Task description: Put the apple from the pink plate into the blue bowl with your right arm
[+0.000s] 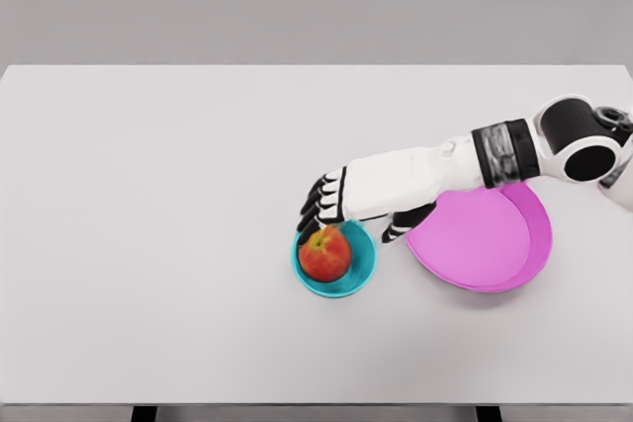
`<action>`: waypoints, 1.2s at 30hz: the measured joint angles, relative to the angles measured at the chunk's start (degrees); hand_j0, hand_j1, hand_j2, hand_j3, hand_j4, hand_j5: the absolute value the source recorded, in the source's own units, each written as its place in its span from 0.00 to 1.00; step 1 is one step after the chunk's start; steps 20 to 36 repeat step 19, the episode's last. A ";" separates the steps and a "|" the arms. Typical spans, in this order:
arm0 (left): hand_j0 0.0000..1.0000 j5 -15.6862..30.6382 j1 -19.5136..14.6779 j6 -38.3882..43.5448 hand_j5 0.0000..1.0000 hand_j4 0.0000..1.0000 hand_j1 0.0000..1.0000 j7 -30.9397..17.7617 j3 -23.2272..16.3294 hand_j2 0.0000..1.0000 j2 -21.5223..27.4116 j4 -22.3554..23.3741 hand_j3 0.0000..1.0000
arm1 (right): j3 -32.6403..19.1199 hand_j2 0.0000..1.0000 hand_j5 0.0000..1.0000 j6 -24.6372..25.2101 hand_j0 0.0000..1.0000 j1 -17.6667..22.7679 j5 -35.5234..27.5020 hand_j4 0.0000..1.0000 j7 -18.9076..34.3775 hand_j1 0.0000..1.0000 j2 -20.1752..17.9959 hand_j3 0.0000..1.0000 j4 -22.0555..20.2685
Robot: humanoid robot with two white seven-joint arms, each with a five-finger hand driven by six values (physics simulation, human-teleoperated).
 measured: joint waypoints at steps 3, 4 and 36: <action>1.00 0.00 0.00 -0.01 1.00 1.00 1.00 0.00 0.00 1.00 0.00 0.00 1.00 | -3.78 0.98 0.98 0.01 0.98 0.09 -0.05 0.98 -0.14 0.98 -3.90 0.98 -0.19; 1.00 0.00 0.00 -0.01 1.00 1.00 1.00 0.00 0.00 1.00 0.00 0.00 1.00 | -5.19 1.00 1.00 0.01 1.00 0.09 -0.11 1.00 -0.16 1.00 -6.06 1.00 -0.22; 1.00 -0.03 -0.09 -0.12 1.00 1.00 1.00 0.00 -0.03 1.00 0.00 -0.14 1.00 | -11.93 1.00 1.00 -0.03 1.00 5.71 -7.78 1.00 5.18 1.00 -21.24 1.00 0.88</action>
